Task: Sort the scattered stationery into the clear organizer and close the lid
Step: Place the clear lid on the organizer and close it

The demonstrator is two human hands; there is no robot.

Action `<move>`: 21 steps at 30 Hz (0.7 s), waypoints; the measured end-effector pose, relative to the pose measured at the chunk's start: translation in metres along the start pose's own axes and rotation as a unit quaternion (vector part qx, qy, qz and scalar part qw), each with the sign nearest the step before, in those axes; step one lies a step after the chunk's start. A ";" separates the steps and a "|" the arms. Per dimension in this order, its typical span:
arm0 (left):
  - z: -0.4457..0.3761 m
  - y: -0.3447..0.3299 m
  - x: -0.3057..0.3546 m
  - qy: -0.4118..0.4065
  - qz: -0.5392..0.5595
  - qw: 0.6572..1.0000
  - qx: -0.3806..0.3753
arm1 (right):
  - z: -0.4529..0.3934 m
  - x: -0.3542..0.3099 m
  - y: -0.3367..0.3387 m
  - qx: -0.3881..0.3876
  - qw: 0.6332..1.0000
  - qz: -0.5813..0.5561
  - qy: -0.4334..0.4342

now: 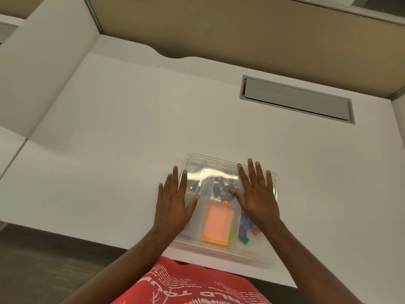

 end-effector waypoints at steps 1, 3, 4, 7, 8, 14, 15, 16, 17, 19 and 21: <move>0.000 -0.001 0.000 -0.003 -0.002 1.000 0.003 | 0.000 0.000 0.000 0.000 1.000 0.000 -0.001; 0.000 -0.002 0.000 -0.008 -0.003 1.000 0.006 | 0.001 0.000 0.002 0.000 1.000 0.001 -0.002; 0.000 -0.001 0.000 -0.009 -0.005 1.000 0.007 | 0.001 0.000 0.003 -0.001 1.000 0.000 -0.002; 0.000 0.001 0.002 -0.017 -0.023 0.999 0.013 | 0.002 -0.002 0.006 -0.010 1.000 -0.007 -0.001; 0.000 0.002 0.003 -0.023 -0.036 0.999 0.014 | 0.002 -0.002 0.007 -0.010 1.000 -0.010 0.000; -0.003 0.005 0.009 -0.082 -0.108 0.991 0.007 | 0.007 -0.002 0.013 -0.009 0.999 -0.046 -0.003; -0.004 0.005 0.010 -0.102 -0.123 0.987 0.004 | 0.007 -0.001 0.013 -0.003 0.999 -0.049 -0.002; -0.005 0.004 0.012 -0.119 -0.131 0.984 -0.004 | 0.007 -0.001 0.013 0.000 0.999 -0.051 -0.001; -0.007 0.003 0.012 -0.135 -0.130 0.982 -0.002 | 0.006 -0.001 0.012 0.009 0.999 -0.054 0.000; -0.010 0.003 0.011 -0.144 -0.102 0.984 -0.001 | 0.005 0.001 0.011 0.017 0.997 -0.075 -0.002; -0.010 0.007 0.009 -0.152 -0.064 0.986 0.018 | 0.006 0.002 0.013 0.041 0.994 -0.105 -0.001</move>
Point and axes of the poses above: each hand's wrist, its own z-axis away from the middle knuckle, its own y-axis out of the back of the hand, x = y × z, the point moved 2 cm from there along -z, towards the middle knuckle, and after that the axes turned 5 degrees about z, right-handed, at the moved point
